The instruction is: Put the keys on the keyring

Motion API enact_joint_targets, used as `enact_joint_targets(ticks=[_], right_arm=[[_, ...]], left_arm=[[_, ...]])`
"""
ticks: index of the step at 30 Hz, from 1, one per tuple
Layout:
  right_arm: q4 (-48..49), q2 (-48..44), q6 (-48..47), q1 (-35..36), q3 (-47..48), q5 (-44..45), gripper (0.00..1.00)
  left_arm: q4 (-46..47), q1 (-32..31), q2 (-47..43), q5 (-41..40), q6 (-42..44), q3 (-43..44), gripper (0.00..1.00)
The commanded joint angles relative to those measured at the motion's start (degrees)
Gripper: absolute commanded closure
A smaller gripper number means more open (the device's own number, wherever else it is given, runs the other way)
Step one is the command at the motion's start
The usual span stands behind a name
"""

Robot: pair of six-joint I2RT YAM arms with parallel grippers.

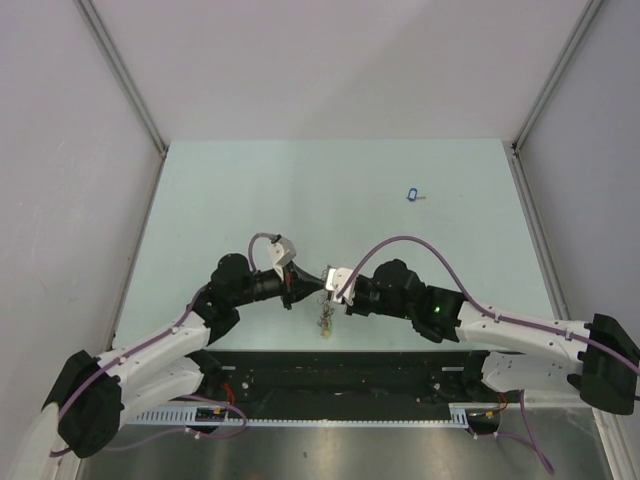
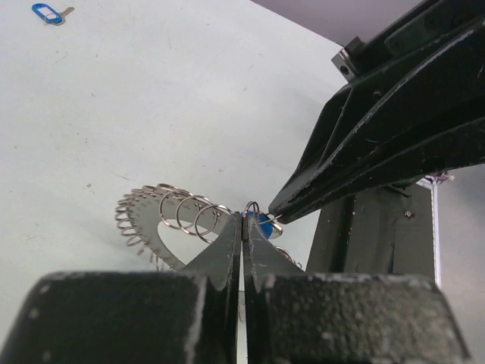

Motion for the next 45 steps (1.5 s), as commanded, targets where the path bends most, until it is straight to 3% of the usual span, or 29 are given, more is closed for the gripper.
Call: enact_joint_targets(ticks=[1, 11, 22, 28, 39, 45], right_arm=[[5.5, 1.3, 3.2, 1.1, -1.9, -0.7, 1.00], [17.2, 2.0, 8.0, 1.0, -7.2, 0.4, 1.00], [20.0, 2.3, 9.2, -0.3, -8.6, 1.1, 1.00], [20.9, 3.1, 9.3, -1.0, -8.6, 0.0, 0.91], [22.3, 3.9, 9.1, -1.6, -8.7, -1.0, 0.86], [22.5, 2.9, 9.8, -2.4, -8.6, -1.6, 0.78]], left_arm=[[10.2, 0.2, -2.1, -3.0, -4.3, -0.6, 1.00], [17.0, 0.2, -3.6, -5.1, -7.4, -4.3, 1.00], [17.3, 0.2, -3.2, -4.0, -7.1, -5.0, 1.00], [17.4, 0.2, -2.9, -3.0, -6.9, -4.8, 1.00], [18.2, 0.2, -2.8, -1.9, -7.1, -4.8, 1.00], [18.4, 0.1, -2.5, -1.4, -7.1, -4.8, 1.00]])
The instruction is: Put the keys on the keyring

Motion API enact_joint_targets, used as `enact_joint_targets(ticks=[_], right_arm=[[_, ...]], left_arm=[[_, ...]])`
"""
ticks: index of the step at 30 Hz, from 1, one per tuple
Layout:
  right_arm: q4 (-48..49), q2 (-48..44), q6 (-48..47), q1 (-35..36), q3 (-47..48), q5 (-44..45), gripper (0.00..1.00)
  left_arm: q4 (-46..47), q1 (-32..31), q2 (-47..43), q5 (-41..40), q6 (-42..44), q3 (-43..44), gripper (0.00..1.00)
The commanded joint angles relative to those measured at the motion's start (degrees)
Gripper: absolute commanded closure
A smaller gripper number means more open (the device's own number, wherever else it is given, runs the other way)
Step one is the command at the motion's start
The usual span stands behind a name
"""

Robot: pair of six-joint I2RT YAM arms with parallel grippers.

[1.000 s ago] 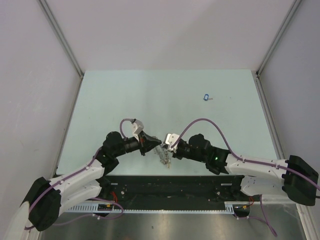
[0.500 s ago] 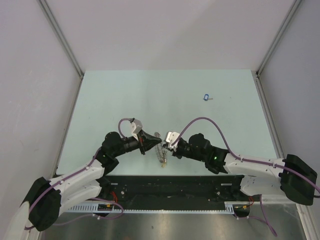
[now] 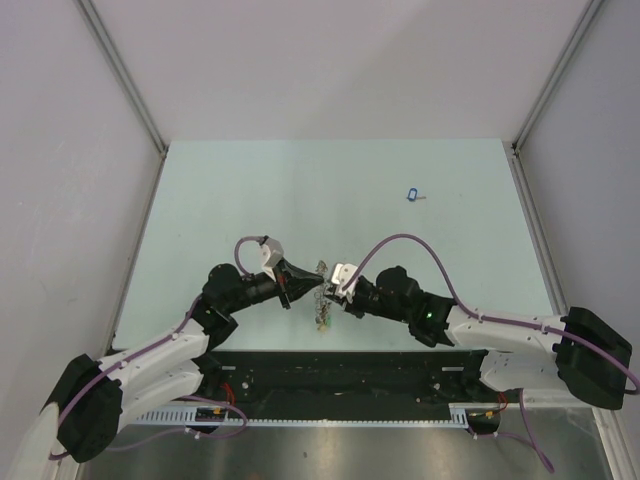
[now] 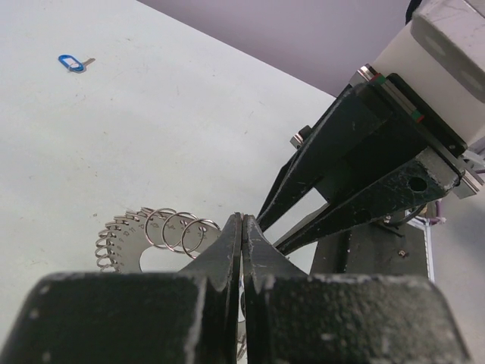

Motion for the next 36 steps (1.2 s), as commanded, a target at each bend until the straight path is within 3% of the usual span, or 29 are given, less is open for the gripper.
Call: enact_joint_targets(ticks=[1, 5, 13, 20, 30, 36], right_arm=[[3.3, -1.5, 1.1, -1.0, 0.1, -1.1, 0.74], [1.1, -3.3, 1.7, -2.8, -0.2, -2.8, 0.69], [0.3, -7.5, 5.3, -10.6, -0.6, -19.1, 0.64], [3.7, -5.9, 7.3, -14.7, -0.5, -30.8, 0.59], [7.3, -0.1, 8.7, -16.6, 0.7, -35.7, 0.58], [9.1, 0.7, 9.7, -17.4, 0.8, -35.7, 0.64]], left_arm=[[5.2, 0.1, -0.7, 1.3, -0.3, 0.4, 1.00], [4.5, 0.2, -1.1, 1.7, 0.5, 0.6, 1.00], [2.8, 0.2, -1.1, 2.9, 2.2, 1.3, 1.00], [2.6, 0.1, -0.8, 4.1, 2.2, 2.0, 1.00], [3.0, 0.1, -0.6, 4.7, 2.0, 2.2, 1.00], [3.2, 0.0, -0.5, 5.1, 2.0, 2.2, 1.00]])
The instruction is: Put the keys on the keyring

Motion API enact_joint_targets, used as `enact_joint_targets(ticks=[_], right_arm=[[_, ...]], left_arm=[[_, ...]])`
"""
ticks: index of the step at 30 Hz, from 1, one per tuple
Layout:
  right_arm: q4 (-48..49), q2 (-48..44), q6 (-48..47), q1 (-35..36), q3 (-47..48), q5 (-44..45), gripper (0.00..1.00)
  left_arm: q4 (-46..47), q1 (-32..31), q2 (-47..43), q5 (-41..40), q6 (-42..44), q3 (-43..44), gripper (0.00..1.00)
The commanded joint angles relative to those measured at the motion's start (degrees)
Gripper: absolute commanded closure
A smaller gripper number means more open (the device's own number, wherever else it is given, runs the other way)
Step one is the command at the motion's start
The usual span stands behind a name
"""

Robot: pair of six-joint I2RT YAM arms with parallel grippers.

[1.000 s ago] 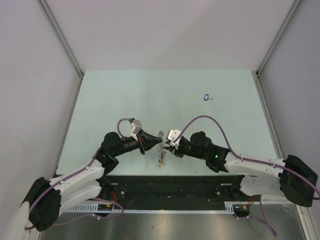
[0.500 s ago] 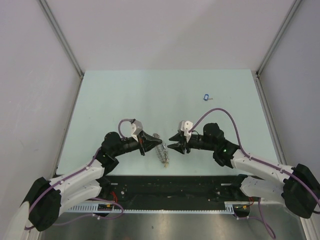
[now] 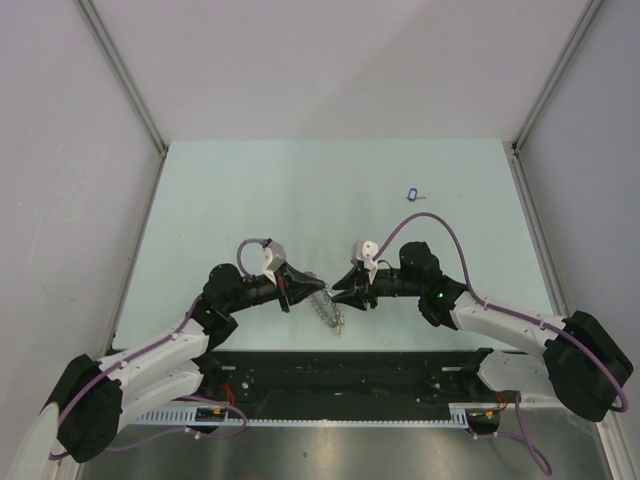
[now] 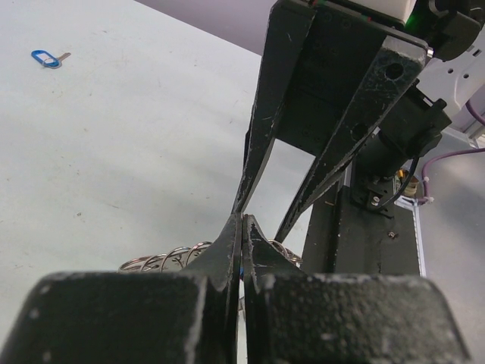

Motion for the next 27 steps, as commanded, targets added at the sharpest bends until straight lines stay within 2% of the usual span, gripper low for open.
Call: enact_joint_targets(ticks=[1, 7, 27], right_arm=[[4.7, 0.0, 1.2, -1.0, 1.4, -1.8, 0.65], [6.5, 0.9, 2.1, -1.1, 1.5, -3.1, 0.69], [9.1, 4.3, 3.4, -1.1, 1.6, -3.9, 0.74]], left_arm=[[4.0, 0.0, -0.5, 1.2, 0.4, 2.2, 1.00], [4.2, -0.1, -0.4, 1.2, 0.3, 2.2, 1.00], [5.0, -0.6, 0.8, 0.8, 0.2, 2.6, 0.99]])
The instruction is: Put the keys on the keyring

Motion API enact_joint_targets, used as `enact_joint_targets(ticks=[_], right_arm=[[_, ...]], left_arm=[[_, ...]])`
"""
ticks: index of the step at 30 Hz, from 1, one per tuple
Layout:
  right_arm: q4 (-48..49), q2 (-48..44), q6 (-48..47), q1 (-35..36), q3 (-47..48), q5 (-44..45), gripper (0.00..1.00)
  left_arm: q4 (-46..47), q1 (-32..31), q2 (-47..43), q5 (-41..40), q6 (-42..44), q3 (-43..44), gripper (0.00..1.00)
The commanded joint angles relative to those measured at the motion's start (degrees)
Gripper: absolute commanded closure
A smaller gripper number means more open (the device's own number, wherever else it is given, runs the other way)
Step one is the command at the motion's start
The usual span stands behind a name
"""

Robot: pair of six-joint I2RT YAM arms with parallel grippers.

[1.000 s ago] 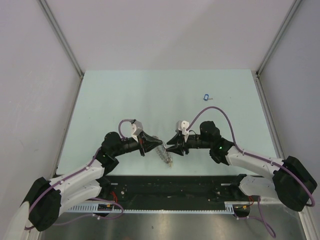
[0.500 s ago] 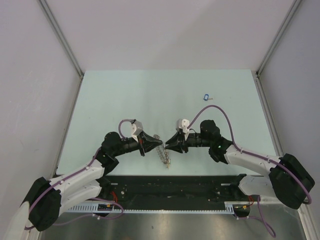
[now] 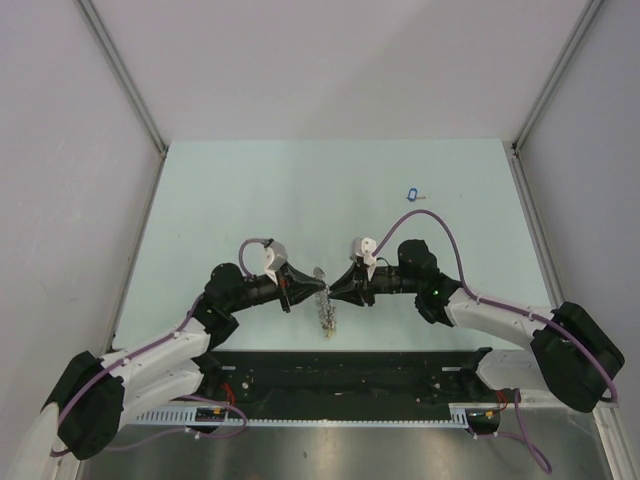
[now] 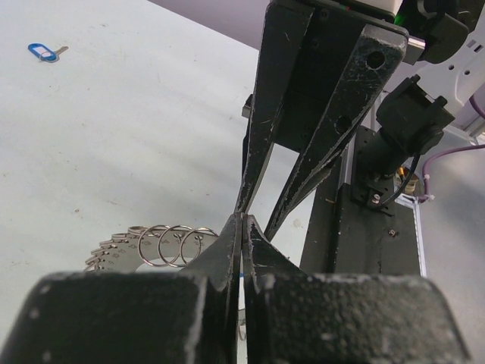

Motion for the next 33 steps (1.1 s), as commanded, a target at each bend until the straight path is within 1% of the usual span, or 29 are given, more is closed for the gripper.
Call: enact_joint_targets(ticks=[1, 6, 9, 12, 15, 16, 19, 22, 23, 26, 27, 28, 31, 33], right_arm=[[3.3, 0.6, 0.7, -0.2, 1.6, -0.7, 0.75], [3.7, 1.3, 0.8, -0.2, 1.6, -0.9, 0.75], [4.0, 1.5, 1.1, -0.1, 1.7, -1.2, 0.78], [4.0, 1.6, 0.9, -0.1, 1.8, -1.2, 0.83], [4.2, 1.7, 0.9, 0.0, 1.8, -1.5, 0.94], [4.0, 1.6, 0.9, -0.1, 1.9, -1.6, 1.00], [2.5, 1.3, 0.2, -0.1, 2.1, -1.4, 1.00], [0.2, 0.0, -1.2, 0.0, 2.4, -0.2, 1.00], [-0.7, -0.3, -1.8, -0.1, 2.5, 0.6, 1.00], [-4.0, -1.8, -4.0, 0.2, 3.0, 2.3, 1.00], [-4.9, -2.1, -4.7, 0.4, 3.3, 2.9, 1.00], [-6.9, -2.8, -6.1, 0.6, 3.6, 3.3, 1.00], [-10.7, -3.6, -9.0, 1.9, 4.8, 5.8, 1.00], [-12.8, -3.7, -10.3, 2.5, 5.3, 7.4, 1.00]], left_arm=[[4.8, -0.4, -0.3, 0.8, 0.3, 2.6, 1.00], [5.1, -0.5, -0.3, 0.8, 0.2, 2.4, 1.00], [5.4, -0.5, -0.3, 0.8, 0.1, 2.4, 1.00], [5.4, -0.6, -0.4, 0.5, 0.0, 2.2, 1.00], [5.4, -0.6, -0.4, 0.5, 0.1, 2.2, 1.00], [5.4, -0.6, -0.5, 0.6, 0.1, 2.2, 1.00], [5.1, -0.6, -0.7, 0.3, 0.2, 2.1, 1.00], [3.8, -0.6, -2.4, -1.8, 0.3, 1.5, 1.00], [3.2, -0.6, -3.8, -3.7, 0.3, 1.2, 1.00], [-1.1, -0.6, -6.9, -6.5, 1.0, 0.9, 1.00], [-4.0, -0.6, -7.5, -7.1, 1.1, 0.9, 0.99], [-5.6, -0.6, -8.3, -7.4, 1.4, 1.0, 0.97], [-10.8, -0.6, -10.0, -7.5, 1.8, 1.5, 0.84], [-14.4, -0.6, -11.0, -7.7, 1.9, 1.9, 0.78]])
